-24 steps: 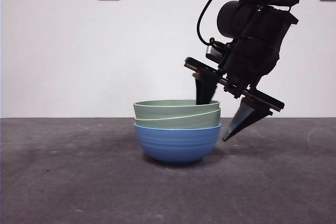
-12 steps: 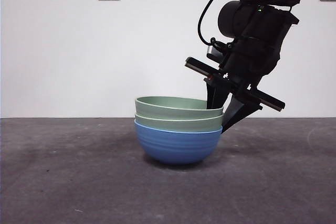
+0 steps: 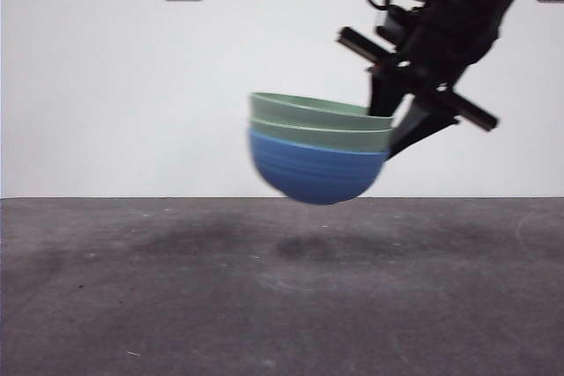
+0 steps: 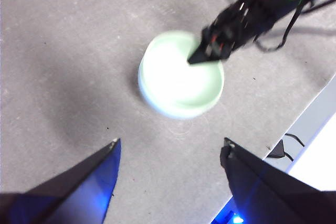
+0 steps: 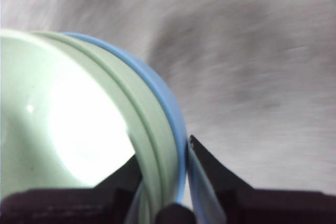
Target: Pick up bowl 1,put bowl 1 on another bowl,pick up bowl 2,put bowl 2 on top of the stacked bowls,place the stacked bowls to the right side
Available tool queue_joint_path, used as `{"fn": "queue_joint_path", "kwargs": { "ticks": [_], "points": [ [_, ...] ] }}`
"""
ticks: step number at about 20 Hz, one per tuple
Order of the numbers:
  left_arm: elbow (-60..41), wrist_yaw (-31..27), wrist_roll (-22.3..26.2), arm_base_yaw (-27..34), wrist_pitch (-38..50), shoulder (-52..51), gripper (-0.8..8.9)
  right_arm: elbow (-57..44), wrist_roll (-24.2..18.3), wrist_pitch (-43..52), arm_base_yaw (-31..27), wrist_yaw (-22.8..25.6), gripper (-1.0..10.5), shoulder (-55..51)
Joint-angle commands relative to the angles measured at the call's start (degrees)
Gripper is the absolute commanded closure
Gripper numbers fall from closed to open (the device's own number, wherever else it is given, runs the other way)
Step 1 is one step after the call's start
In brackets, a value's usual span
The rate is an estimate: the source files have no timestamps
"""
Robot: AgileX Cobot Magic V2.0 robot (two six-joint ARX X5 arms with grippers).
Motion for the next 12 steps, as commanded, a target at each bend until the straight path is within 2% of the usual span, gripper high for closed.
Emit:
{"fn": "queue_joint_path", "kwargs": {
  "ticks": [1, 4, 7, 12],
  "points": [
    [-0.24, -0.09, 0.98, -0.02, -0.07, -0.07, 4.90, -0.13, -0.48, -0.52, -4.09, -0.24, 9.6, -0.66],
    [-0.24, -0.09, 0.98, -0.02, -0.04, -0.07, 4.90, -0.13, -2.34, -1.88, -9.92, 0.22, 9.6, -0.66],
    [-0.24, -0.09, 0.98, -0.02, -0.02, -0.07, 4.90, -0.13, -3.52, -2.19, -13.94, 2.84, 9.6, -0.33],
    [-0.24, -0.07, 0.98, -0.02, 0.35, -0.07, 4.90, -0.13, -5.53, -2.93, -15.58, 3.02, 9.6, 4.20]
  ]
}}
